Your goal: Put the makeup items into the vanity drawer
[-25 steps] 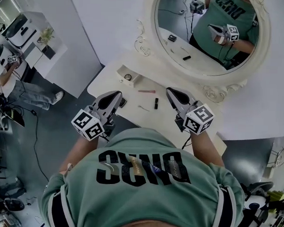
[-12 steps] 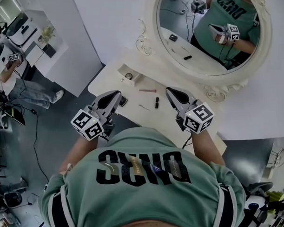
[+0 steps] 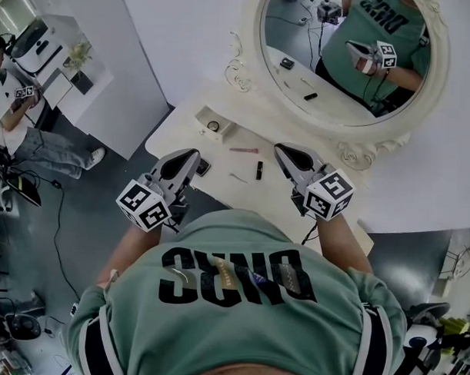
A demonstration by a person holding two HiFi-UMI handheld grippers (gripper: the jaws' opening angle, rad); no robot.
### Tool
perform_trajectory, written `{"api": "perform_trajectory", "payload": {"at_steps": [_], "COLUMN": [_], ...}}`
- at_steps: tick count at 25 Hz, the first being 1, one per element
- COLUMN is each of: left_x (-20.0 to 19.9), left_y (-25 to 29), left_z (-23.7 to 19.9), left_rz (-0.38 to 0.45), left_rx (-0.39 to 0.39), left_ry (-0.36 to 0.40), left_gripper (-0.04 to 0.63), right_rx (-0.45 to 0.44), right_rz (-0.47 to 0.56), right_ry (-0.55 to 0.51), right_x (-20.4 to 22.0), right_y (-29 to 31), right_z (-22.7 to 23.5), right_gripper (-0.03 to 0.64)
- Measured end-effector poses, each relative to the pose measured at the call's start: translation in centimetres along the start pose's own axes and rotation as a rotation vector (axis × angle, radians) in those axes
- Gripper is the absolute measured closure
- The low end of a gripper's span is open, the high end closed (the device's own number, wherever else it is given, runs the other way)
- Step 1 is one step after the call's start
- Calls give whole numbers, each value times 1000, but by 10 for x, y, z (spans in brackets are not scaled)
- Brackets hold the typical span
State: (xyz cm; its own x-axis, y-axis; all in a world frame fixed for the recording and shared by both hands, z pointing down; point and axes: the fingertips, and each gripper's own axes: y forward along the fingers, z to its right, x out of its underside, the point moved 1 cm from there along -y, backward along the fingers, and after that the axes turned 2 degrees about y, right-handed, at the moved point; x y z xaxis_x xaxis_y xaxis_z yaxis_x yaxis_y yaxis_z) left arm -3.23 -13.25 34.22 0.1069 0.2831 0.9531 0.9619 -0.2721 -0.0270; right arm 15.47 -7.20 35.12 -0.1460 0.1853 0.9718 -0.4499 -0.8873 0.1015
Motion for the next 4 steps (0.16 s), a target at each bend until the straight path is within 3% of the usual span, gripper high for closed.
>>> {"api": "perform_trajectory", "payload": {"at_steps": [4], "left_x": [1], "left_y": [0], "left_z": [0], "left_rz": [1], "left_rx": [1], "left_ry": [0], "left_gripper": [595], "right_rx": [1], "right_rz": [2], "right_ry": [-4], "right_x": [0], "right_y": [0], "right_z": [0], "right_gripper": [611]}}
